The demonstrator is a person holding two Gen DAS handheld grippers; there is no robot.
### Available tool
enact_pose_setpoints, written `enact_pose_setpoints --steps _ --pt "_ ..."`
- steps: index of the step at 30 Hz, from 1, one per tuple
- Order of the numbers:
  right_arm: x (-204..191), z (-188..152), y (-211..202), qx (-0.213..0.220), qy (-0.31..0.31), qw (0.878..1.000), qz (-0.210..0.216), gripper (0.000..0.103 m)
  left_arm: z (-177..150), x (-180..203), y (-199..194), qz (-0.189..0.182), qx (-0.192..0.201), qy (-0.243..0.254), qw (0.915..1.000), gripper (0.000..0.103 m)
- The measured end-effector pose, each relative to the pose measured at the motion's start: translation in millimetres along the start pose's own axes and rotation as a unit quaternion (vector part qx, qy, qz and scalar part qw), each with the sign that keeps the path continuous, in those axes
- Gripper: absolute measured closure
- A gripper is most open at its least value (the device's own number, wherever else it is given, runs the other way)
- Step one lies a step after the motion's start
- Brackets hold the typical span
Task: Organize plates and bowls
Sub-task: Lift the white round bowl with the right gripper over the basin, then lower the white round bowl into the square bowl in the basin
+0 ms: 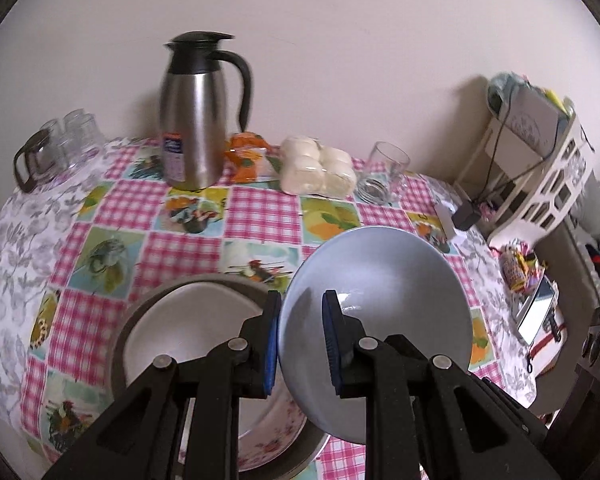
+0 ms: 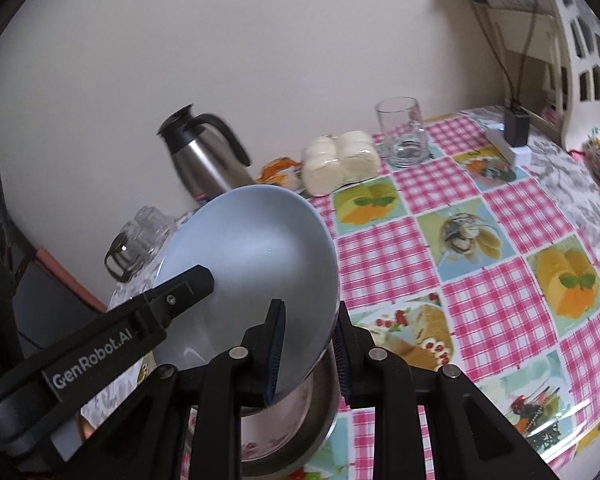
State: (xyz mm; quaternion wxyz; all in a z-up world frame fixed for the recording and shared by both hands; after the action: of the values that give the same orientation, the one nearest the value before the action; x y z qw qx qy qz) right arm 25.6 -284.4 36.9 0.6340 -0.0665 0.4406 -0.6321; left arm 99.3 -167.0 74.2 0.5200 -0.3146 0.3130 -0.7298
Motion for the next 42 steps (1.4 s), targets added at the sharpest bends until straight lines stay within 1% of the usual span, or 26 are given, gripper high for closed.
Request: enact_pose_setpoints --steps 9,14,24,29,34,42 --pt "-45.2 -14.5 11.7 -0.017 -0.039 0.999 0.019 0.078 -12.1 -51.4 -18.4 0.006 0.016 -0.045 0.9988 0.082" --pt "-65.2 -23.2 21.9 -0.028 -0.057 0.998 0.023 0.078 -15.6 -74.3 -18.6 0.009 0.019 -0.065 0.9977 0.082" --pt "-82.8 -31.7 38.6 -0.042 -0.070 0.996 0.027 0.078 -20.8 -103.9 -11.6 -0.010 0.013 -0.104 0.9944 0.082" --pt "-87.5 -34.4 45.3 -0.045 -0.076 0.996 0.022 0.078 -20.4 -107.8 -8.9 -0.016 0.011 -0.106 0.9942 0.082" --pt "-83.8 -34.9 47.0 -0.045 -0.075 0.996 0.008 0.078 -21.1 -107.1 -6.6 -0.041 0.005 -0.110 0.9931 0.082" --pt "-82.5 -34.9 49.0 -0.047 -0.085 0.995 -0.014 0.078 -23.8 -108.2 0.9 -0.050 -0.008 -0.116 0.9919 0.082"
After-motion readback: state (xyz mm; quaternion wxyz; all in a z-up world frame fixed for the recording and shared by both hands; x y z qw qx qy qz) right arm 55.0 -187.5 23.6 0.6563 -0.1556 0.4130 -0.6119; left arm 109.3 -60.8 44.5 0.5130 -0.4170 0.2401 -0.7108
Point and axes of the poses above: each gripper's, at about its wrist camera, not at the fingertips, and y roughly the way its jaws point, x to its right, z to its top, the point moved 4 cm from there along y, roughly the way its jaws point, and after that the axes turned 8 degrees about z, right-handed, at the moved point
